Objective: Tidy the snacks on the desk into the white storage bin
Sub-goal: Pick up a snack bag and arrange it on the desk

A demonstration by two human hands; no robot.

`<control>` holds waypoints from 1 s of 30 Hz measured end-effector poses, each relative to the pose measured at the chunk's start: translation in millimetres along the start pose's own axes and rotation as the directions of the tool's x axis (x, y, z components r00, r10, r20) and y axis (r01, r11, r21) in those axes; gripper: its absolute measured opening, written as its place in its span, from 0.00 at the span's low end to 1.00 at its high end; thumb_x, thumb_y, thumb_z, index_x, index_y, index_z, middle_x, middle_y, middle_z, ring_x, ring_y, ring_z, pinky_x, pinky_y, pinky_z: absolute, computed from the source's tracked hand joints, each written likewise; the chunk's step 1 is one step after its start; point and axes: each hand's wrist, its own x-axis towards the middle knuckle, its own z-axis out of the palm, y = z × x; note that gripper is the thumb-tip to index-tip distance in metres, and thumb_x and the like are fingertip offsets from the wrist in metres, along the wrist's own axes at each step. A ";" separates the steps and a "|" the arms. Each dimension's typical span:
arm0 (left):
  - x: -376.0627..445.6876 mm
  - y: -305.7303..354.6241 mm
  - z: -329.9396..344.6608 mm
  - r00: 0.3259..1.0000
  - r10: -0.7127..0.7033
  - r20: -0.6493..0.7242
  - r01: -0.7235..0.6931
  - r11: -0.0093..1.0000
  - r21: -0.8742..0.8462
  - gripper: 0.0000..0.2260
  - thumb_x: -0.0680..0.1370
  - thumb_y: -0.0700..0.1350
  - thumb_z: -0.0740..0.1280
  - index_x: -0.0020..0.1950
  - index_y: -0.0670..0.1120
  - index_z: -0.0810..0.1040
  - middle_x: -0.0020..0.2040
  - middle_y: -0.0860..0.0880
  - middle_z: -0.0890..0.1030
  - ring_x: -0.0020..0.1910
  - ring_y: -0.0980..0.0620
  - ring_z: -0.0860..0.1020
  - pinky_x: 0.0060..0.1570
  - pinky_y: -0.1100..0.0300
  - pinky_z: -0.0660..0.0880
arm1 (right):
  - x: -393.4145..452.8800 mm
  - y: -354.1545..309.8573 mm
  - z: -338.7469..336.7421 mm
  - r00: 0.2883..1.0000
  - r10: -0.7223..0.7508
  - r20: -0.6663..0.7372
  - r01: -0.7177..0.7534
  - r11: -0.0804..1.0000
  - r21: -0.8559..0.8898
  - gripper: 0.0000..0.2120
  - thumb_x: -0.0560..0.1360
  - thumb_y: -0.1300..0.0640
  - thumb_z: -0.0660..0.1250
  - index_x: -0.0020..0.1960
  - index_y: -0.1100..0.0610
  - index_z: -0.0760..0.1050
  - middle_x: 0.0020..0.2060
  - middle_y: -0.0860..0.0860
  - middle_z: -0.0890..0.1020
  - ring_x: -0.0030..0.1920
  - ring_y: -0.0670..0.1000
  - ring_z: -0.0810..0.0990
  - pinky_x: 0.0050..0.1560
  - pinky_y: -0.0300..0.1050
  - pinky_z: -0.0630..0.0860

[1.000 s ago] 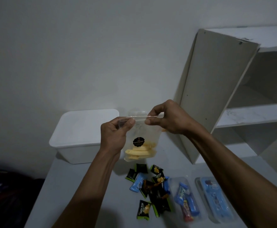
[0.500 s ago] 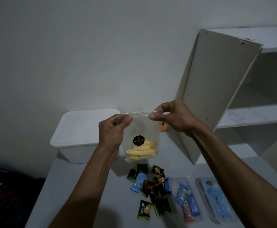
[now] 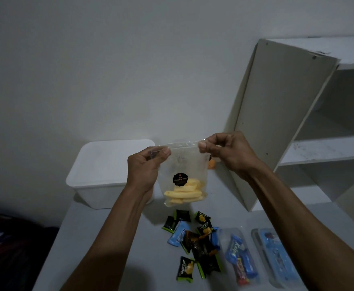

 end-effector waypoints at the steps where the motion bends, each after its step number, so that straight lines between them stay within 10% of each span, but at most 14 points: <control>1: 0.1 -0.4 -1.1 1.000 -0.004 0.003 0.004 1.000 0.004 0.04 0.74 0.38 0.72 0.48 0.42 0.83 0.39 0.50 0.84 0.36 0.61 0.81 0.39 0.69 0.76 | -0.5 -0.4 -0.3 1.000 -0.014 -0.014 0.014 1.000 -0.013 0.08 0.71 0.53 0.75 0.41 0.58 0.84 0.39 0.50 0.87 0.43 0.45 0.85 0.42 0.49 0.79; 6: 2.9 -2.3 -12.5 0.999 -0.009 -0.031 0.011 0.999 0.040 0.02 0.76 0.43 0.71 0.47 0.46 0.84 0.42 0.51 0.85 0.42 0.57 0.80 0.49 0.56 0.75 | -4.9 -3.3 -7.0 0.997 -0.071 -0.015 0.070 0.996 -0.046 0.11 0.74 0.52 0.72 0.44 0.61 0.84 0.40 0.49 0.87 0.41 0.40 0.83 0.34 0.37 0.78; 10: 1.4 1.1 -8.9 0.997 0.051 -0.053 -0.049 0.998 0.032 0.03 0.76 0.38 0.70 0.47 0.40 0.83 0.39 0.50 0.84 0.37 0.62 0.80 0.43 0.69 0.75 | -8.2 -3.3 -3.7 0.989 -0.129 -0.075 0.124 0.990 -0.062 0.12 0.76 0.53 0.71 0.43 0.61 0.84 0.39 0.50 0.86 0.37 0.40 0.80 0.31 0.32 0.75; 15: 3.5 0.8 -11.1 0.996 0.088 -0.027 -0.085 0.991 0.099 0.07 0.79 0.42 0.67 0.47 0.42 0.84 0.42 0.50 0.85 0.40 0.60 0.80 0.42 0.70 0.76 | -7.8 1.8 -5.7 0.982 -0.158 -0.100 0.144 0.981 -0.133 0.12 0.76 0.49 0.69 0.44 0.57 0.85 0.40 0.47 0.87 0.42 0.55 0.84 0.41 0.46 0.82; 21: 4.6 -0.3 -10.5 0.985 0.169 -0.040 -0.163 0.978 0.128 0.07 0.80 0.39 0.66 0.46 0.41 0.83 0.40 0.50 0.84 0.38 0.62 0.80 0.42 0.71 0.74 | -10.6 -9.9 -3.5 0.996 0.006 0.085 -0.004 1.000 -0.019 0.17 0.76 0.42 0.65 0.48 0.53 0.86 0.45 0.48 0.87 0.50 0.45 0.84 0.50 0.51 0.81; 30: -3.4 -11.1 3.8 0.980 0.200 0.019 -0.198 0.948 0.249 0.06 0.78 0.44 0.69 0.43 0.51 0.84 0.43 0.53 0.85 0.46 0.58 0.82 0.49 0.65 0.75 | -0.9 -22.3 17.5 0.972 -0.004 0.234 0.069 0.960 -0.271 0.09 0.75 0.52 0.73 0.40 0.57 0.84 0.31 0.45 0.83 0.30 0.38 0.77 0.33 0.31 0.72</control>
